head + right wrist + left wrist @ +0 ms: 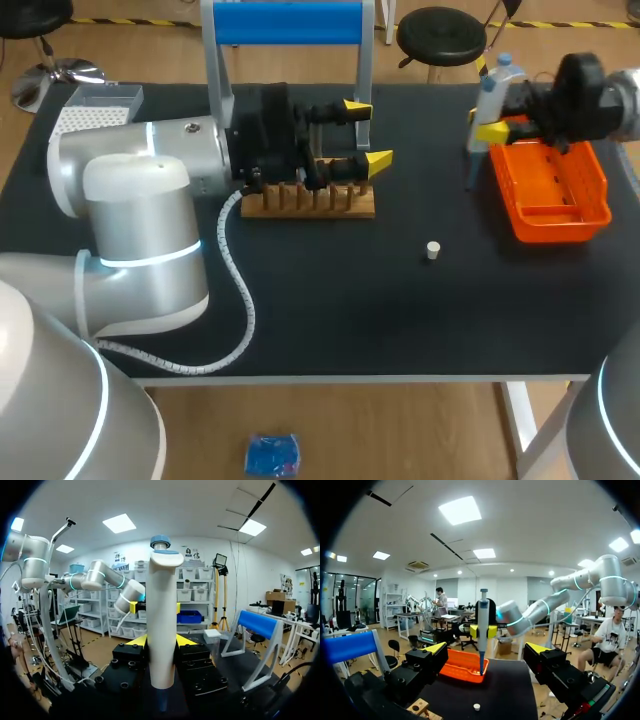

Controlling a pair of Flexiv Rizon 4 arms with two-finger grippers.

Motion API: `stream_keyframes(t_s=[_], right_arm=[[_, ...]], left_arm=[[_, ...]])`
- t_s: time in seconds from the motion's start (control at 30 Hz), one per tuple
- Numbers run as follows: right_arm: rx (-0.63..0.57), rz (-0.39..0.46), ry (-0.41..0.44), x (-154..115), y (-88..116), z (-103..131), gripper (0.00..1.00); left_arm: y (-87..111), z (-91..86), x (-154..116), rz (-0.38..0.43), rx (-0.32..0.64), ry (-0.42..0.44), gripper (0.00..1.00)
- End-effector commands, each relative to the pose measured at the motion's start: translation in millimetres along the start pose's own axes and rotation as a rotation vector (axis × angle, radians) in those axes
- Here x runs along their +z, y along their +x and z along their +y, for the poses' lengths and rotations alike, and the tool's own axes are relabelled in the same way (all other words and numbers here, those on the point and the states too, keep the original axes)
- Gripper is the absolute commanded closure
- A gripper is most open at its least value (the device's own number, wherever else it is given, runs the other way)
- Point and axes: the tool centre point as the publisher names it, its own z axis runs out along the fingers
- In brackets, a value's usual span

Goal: Invert the test tube, pick up the pipette, mount the tip to pipette, aspirate from beaker and dispense into the tube, eject the tip, return the pipette, and cap with the stopper.

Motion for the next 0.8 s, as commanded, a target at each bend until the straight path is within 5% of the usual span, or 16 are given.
stream_keyframes(t_s=[0.03,0.8], right_arm=[[0.008,0.016,0.000,28.1,7.0,-1.1,1.00],[0.042,0.109,-0.018,103.6,24.7,-20.7,1.00]], left_arm=[[1.4,0.3,1.4,-0.006,0.001,0.002,0.00],[1.4,0.3,1.4,-0.006,0.001,0.002,0.00]])
